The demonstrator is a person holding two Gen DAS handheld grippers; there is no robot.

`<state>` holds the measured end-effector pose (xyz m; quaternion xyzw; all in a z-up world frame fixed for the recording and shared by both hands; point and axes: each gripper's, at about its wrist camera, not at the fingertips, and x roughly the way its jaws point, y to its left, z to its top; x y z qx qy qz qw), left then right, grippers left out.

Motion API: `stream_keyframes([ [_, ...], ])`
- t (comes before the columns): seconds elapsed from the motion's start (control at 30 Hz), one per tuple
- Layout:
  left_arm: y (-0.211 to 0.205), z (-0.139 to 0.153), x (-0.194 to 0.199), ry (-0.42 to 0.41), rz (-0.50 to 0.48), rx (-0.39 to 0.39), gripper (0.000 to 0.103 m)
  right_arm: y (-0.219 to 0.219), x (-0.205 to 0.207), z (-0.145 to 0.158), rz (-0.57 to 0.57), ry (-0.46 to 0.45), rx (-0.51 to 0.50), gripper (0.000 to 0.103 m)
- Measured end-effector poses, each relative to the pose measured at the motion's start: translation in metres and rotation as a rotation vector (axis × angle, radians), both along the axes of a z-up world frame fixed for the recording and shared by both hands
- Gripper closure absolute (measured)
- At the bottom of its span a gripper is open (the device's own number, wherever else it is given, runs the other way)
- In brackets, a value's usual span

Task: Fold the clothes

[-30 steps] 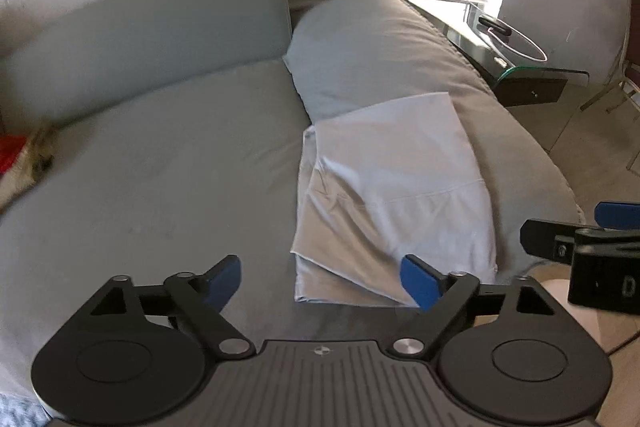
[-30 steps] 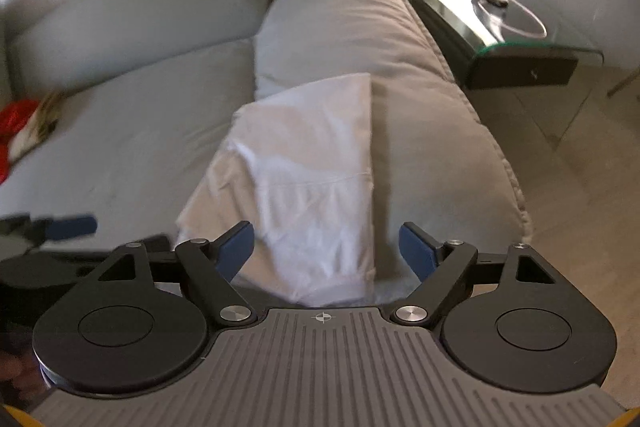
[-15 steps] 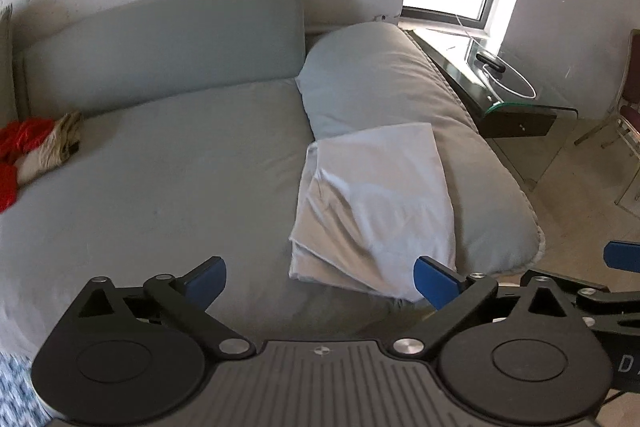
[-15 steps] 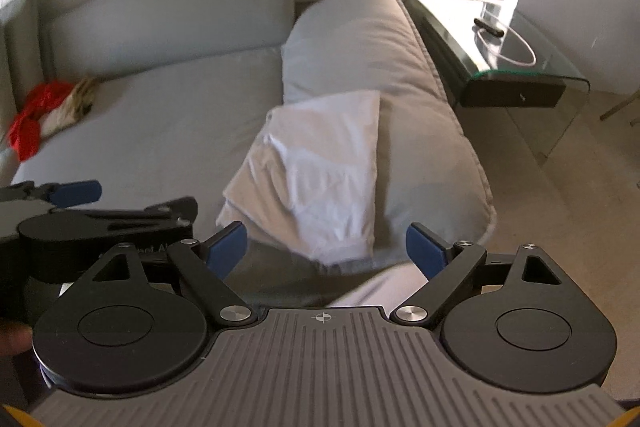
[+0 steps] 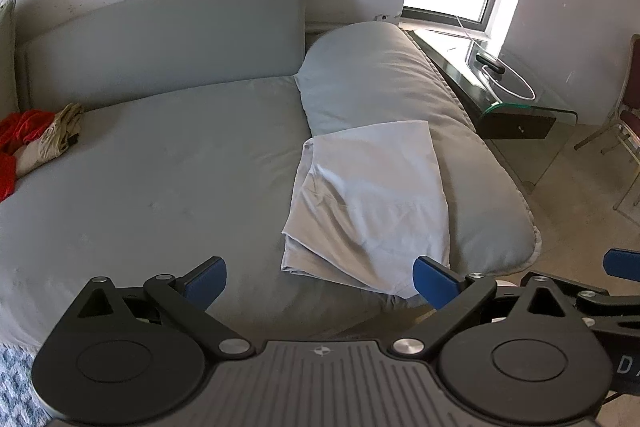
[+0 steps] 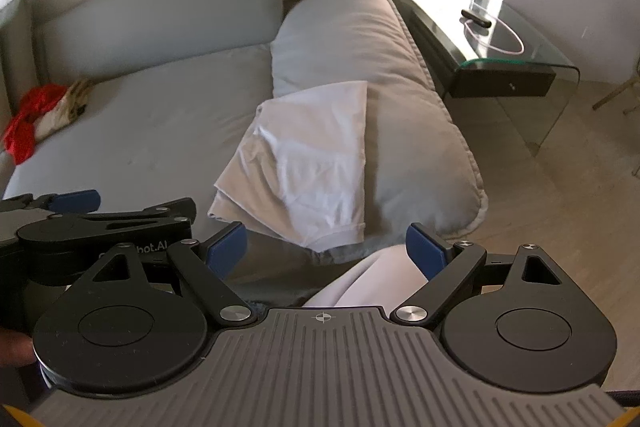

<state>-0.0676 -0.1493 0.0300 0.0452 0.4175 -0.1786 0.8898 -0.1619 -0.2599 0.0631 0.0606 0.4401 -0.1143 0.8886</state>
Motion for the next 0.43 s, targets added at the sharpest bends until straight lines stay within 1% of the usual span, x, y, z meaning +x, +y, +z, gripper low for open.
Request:
stream_keyframes([
  [0.43, -0.011, -0.008, 0.006, 0.017, -0.011, 0.016, 0.004, -0.007, 0.002, -0.011, -0.02, 0.01, 0.014, 0.012],
])
